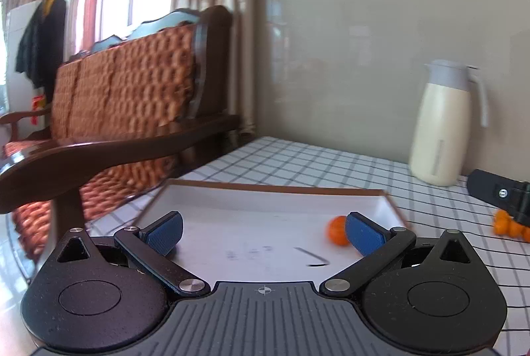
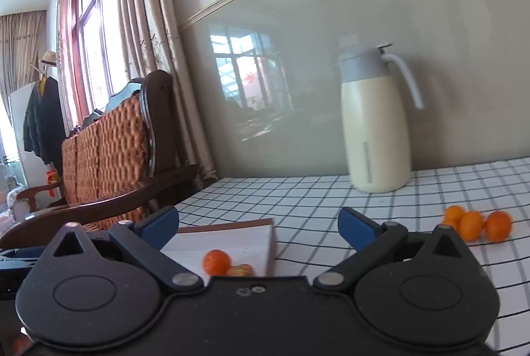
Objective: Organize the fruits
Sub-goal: 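Move both tools back toward the group of oranges, then grasp an orange with the left tool while the right tool grasps a larger orange, then carry both oranges over the cardboard tray and open both tools, then move both tools away from the tray toward the two kumquats on the table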
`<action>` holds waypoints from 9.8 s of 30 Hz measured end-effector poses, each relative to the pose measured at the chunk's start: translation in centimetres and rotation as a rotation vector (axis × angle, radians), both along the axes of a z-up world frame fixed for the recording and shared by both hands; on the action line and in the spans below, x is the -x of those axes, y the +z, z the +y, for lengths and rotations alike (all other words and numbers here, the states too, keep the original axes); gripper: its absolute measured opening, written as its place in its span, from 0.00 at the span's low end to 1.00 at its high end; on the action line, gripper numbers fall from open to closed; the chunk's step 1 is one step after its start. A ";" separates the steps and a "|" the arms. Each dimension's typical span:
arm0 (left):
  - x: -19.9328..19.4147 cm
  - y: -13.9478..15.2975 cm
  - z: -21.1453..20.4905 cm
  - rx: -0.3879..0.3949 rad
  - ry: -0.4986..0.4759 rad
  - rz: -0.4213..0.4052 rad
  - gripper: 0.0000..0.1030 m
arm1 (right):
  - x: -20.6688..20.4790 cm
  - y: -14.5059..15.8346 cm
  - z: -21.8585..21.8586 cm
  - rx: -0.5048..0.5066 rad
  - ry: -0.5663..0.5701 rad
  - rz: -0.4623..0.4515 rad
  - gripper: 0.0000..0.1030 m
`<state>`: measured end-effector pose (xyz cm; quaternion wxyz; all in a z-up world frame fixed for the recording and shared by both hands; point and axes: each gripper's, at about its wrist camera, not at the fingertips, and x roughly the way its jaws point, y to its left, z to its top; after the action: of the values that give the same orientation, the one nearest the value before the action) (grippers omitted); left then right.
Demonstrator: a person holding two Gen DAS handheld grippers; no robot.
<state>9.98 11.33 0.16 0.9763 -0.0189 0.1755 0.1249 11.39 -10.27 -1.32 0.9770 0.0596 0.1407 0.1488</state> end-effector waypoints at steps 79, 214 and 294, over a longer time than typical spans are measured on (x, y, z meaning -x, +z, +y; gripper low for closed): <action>-17.6 -7.0 -28.1 -0.033 -0.607 0.278 0.62 | -10.1 -5.4 -19.2 0.041 -0.411 0.357 0.37; -8.0 -3.0 9.6 0.079 0.079 0.090 0.31 | -8.1 -2.9 10.0 0.101 0.115 0.158 0.31; -0.1 -1.7 -11.0 -0.026 -0.192 0.057 1.00 | 3.1 -0.1 -10.6 0.139 -0.199 0.073 0.84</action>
<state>10.11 0.36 -1.53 0.9786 0.0144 0.2027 0.0336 8.32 -20.83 -1.45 0.9829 0.0107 0.1798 0.0389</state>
